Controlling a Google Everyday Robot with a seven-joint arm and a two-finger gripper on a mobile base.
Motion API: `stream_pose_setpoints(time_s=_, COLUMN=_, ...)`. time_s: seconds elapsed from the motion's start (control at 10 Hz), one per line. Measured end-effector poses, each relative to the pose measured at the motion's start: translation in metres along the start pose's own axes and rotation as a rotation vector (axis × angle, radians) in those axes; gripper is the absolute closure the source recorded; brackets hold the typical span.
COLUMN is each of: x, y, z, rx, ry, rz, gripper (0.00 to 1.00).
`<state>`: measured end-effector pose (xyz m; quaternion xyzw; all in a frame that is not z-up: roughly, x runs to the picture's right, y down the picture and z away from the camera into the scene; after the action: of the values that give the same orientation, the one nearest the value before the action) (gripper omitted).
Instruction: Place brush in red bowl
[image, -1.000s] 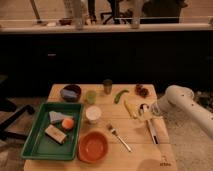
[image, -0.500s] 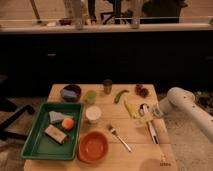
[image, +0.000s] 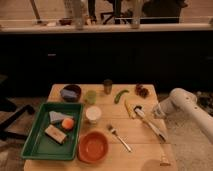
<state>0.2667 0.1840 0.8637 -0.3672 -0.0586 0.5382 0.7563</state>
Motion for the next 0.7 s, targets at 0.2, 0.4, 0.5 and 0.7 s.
stream_pose_setpoints(time_s=0.2, x=0.000, y=-0.001, z=-0.001, rx=0.002, ry=-0.005, rz=-0.001, gripper=1.00)
stream_pose_setpoints(time_s=0.4, x=0.000, y=-0.002, z=-0.008, rx=0.017, ry=-0.013, rz=-0.013, gripper=1.00)
stream_pose_setpoints(time_s=0.5, x=-0.002, y=0.000, z=-0.013, rx=0.034, ry=-0.013, rz=-0.032, gripper=1.00)
stream_pose_setpoints(time_s=0.7, x=-0.011, y=0.006, z=-0.025, rx=0.062, ry=-0.018, rz=-0.083, gripper=1.00)
